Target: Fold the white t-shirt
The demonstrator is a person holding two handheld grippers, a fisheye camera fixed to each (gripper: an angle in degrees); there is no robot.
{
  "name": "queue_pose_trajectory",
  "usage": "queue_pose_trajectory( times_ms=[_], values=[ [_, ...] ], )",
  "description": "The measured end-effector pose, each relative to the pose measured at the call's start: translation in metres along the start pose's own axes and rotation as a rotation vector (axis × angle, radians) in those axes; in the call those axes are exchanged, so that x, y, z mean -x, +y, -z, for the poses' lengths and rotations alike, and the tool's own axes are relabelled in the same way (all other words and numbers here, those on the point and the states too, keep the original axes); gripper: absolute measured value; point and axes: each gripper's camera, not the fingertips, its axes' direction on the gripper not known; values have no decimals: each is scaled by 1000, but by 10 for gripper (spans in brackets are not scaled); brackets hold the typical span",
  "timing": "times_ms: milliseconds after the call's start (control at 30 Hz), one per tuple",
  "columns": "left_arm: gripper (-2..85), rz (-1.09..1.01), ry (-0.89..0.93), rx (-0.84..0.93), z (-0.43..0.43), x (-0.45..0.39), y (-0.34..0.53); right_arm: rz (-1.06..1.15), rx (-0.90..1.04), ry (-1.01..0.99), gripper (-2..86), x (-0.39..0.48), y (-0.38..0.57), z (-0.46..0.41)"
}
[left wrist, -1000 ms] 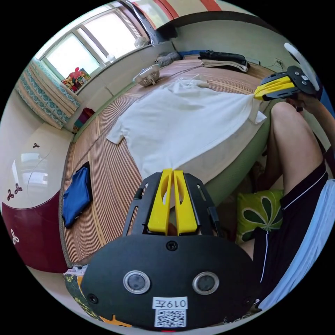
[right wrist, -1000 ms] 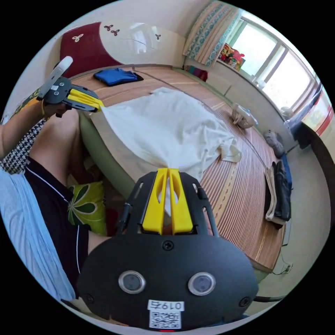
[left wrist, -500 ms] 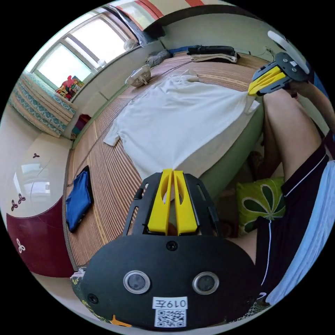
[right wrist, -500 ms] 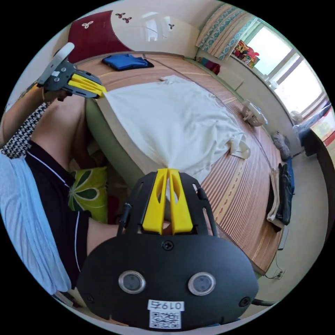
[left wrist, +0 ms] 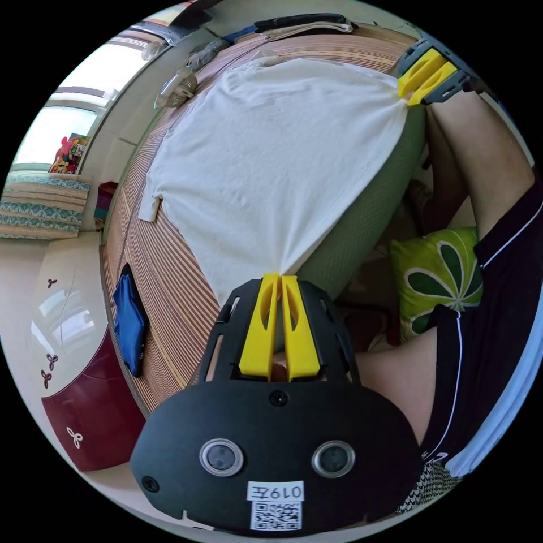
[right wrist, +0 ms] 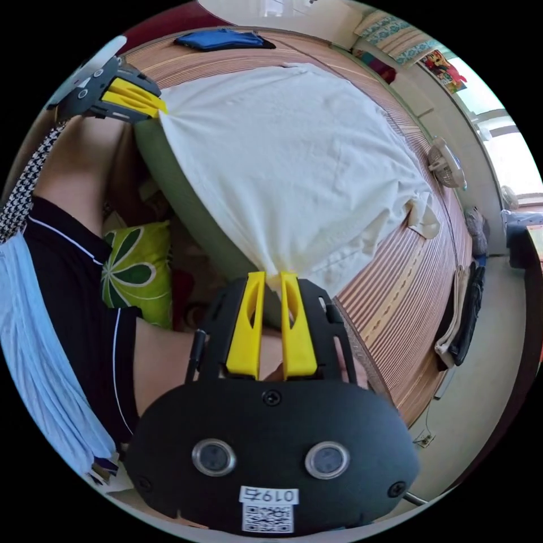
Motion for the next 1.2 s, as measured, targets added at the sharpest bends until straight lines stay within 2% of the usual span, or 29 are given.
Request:
queue_pose_trajectory(
  times_ms=[133, 267, 400, 467, 600, 667, 900, 1000, 1200],
  values=[
    [6, -18, 47, 20, 6, 9, 9, -96, 14, -2, 55, -14, 19, 8],
    [6, 33, 185, -20, 14, 31, 26, -201, -119, -67, 64, -30, 47, 24],
    [6, 192, 323, -176, 24, 68, 35, -113, -249, 40, 60, 3, 51, 32],
    [6, 257, 346, -222, 24, 83, 32, -11, -226, 124, 63, 31, 42, 28],
    [7, 341, 346, -267, 13, 102, 17, 229, -150, 418, 65, 105, 22, 8],
    [7, 359, 331, -267, 8, 106, 12, 279, -156, 493, 62, 127, 20, 1],
    [7, 363, 328, -236, -9, 118, 5, 249, -92, 491, 60, 152, 6, -10],
    [7, 366, 327, -225, -15, 123, 6, 223, -102, 526, 36, 156, 3, -10],
    [7, 379, 339, -203, -25, 129, 8, 253, -101, 529, 42, 171, -1, -9]
  ],
)
